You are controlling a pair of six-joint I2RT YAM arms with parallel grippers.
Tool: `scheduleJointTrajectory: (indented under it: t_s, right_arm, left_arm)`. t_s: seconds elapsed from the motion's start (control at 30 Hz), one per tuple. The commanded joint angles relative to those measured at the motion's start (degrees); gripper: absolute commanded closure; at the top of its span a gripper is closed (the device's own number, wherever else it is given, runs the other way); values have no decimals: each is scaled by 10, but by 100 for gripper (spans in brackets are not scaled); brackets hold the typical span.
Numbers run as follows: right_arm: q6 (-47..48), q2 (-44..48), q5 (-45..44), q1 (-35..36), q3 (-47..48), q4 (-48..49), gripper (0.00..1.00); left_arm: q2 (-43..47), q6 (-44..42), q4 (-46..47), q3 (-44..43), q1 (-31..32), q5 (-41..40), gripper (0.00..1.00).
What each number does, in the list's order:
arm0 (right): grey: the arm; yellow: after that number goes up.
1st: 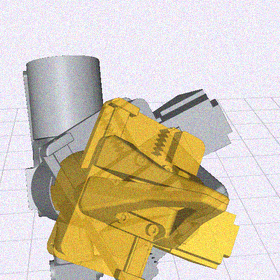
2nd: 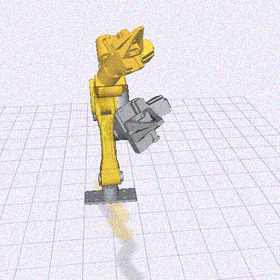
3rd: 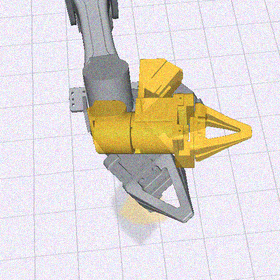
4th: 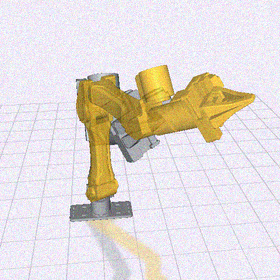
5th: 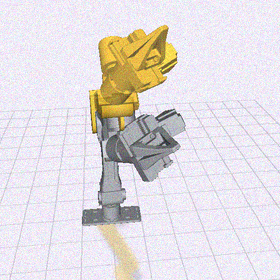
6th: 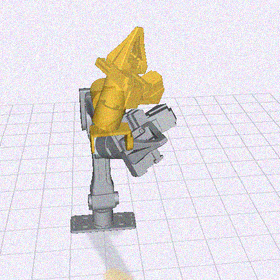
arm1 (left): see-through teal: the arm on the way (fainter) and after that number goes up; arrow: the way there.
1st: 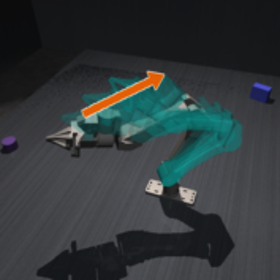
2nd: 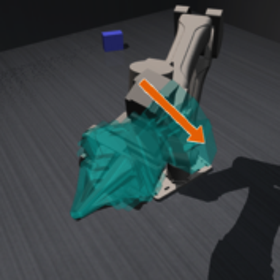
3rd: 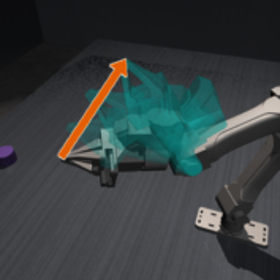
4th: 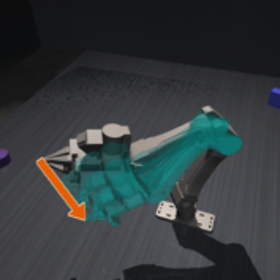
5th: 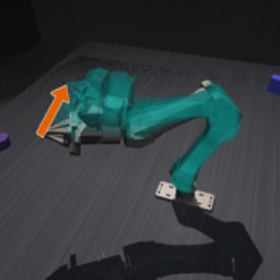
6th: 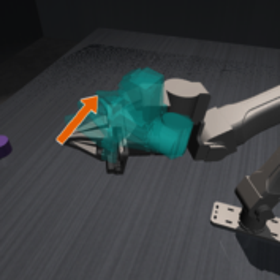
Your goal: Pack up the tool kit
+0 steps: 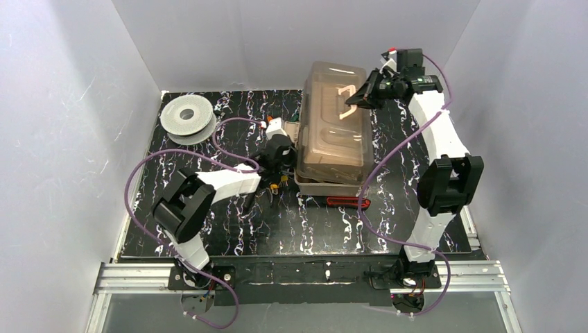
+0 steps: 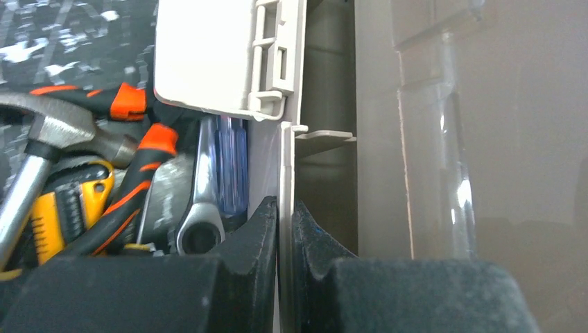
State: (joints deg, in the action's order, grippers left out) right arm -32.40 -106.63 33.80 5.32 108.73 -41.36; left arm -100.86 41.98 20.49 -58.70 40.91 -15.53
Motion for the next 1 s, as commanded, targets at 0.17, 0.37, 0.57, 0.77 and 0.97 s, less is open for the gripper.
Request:
scheduleJointTrajectory:
  t_s: [0.17,0.37,0.57,0.77,0.97]
  right_arm:
    - [-26,-36,17,64,40,87,99]
    - [-16,-36,14,60,54,74,99]
    - [-14,-5,41,31,22,83,99]
    - [-7,38,61,-16,-33,94,99]
    - [7,70,78,-81,-73,92,99]
  left_arm:
    - [146,-11,-14,107,-51,-30,100]
    - [177,-21,-25,129,-65,-34,100]
    - [190,-30,-33,141,-71,-39,100]
    - [200,-31,-31,153,-73,-48,100]
    - [203,-28,-30,154,-73,-51,100]
